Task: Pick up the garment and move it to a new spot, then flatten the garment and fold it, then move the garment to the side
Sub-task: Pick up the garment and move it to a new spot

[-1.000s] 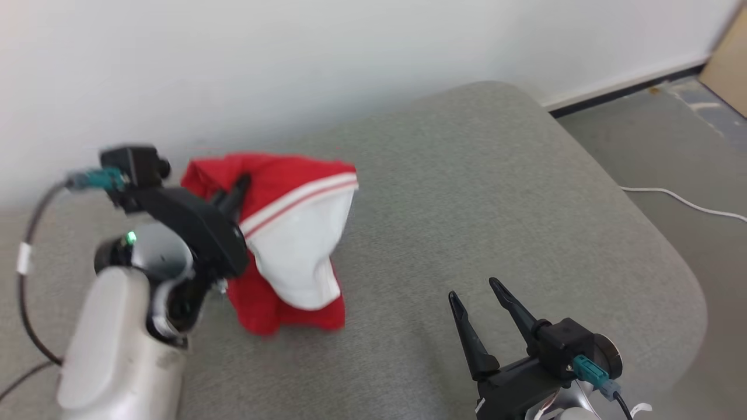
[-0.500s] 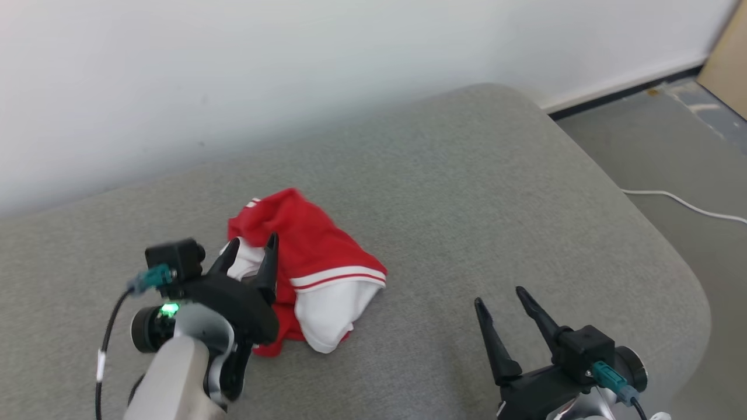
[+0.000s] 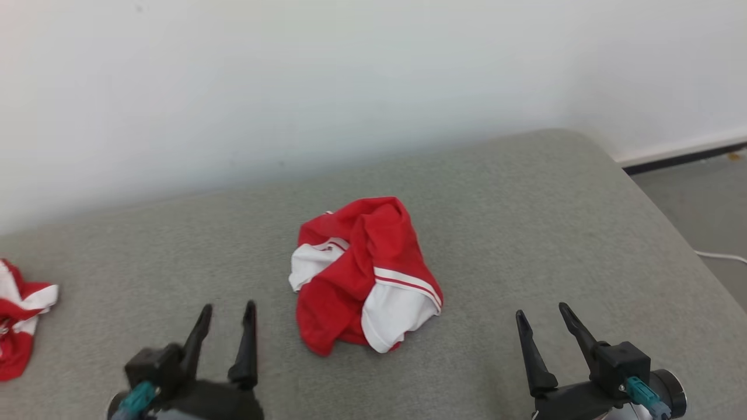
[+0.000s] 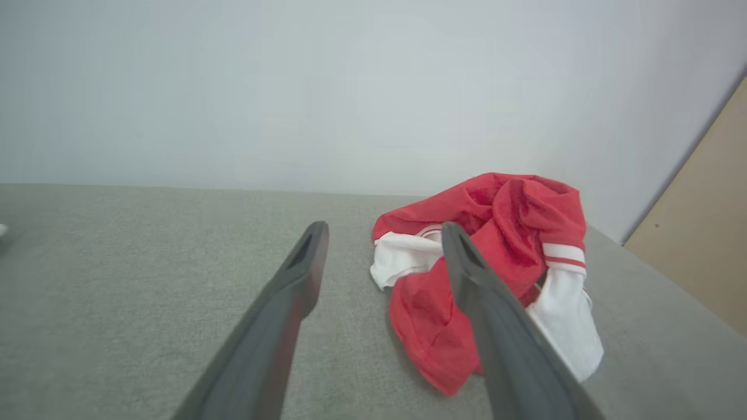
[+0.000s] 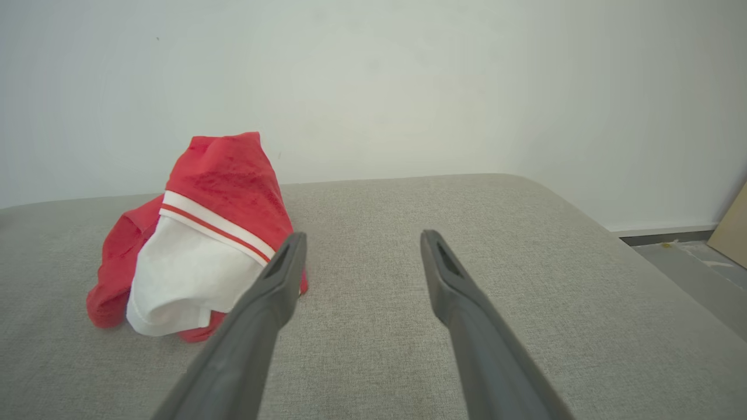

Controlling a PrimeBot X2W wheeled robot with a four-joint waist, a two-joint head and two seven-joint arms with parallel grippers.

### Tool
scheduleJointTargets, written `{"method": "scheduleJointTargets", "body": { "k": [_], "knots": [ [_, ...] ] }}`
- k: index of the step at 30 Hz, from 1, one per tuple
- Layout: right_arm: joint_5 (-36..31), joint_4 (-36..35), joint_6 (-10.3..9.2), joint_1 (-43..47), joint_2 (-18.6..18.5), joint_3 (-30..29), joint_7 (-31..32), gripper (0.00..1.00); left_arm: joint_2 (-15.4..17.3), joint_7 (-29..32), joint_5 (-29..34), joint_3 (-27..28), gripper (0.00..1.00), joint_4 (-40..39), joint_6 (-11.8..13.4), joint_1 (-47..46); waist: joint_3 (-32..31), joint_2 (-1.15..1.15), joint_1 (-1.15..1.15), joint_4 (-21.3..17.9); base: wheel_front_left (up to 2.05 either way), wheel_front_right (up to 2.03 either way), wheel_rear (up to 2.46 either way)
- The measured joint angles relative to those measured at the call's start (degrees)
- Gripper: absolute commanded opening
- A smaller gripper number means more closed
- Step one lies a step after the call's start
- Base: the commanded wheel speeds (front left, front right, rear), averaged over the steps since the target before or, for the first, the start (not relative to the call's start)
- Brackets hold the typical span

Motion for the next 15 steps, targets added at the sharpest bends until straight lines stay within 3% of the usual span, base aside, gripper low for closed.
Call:
{"method": "scheduleJointTargets", "body": {
  "k": [6, 15],
  "knots": [
    [-0.01, 1.07, 0.0, 1.1, 0.02, 0.21, -0.32, 1.0, 2.27, -0.15, 2.16, 4.86, 1.0, -7.64, -0.48, 8.62, -1.56, 0.0, 0.0, 3.04, 0.0, 0.0, 0.0],
    [0.71, 2.38, 0.0, 2.4, 0.02, 0.55, -1.32, 1.0, 1.89, -0.15, 4.36, 10.65, 1.0, -13.6, -1.79, 17.08, -2.82, 0.0, 0.0, 5.43, 0.0, 0.0, 0.0]
  ]
}}
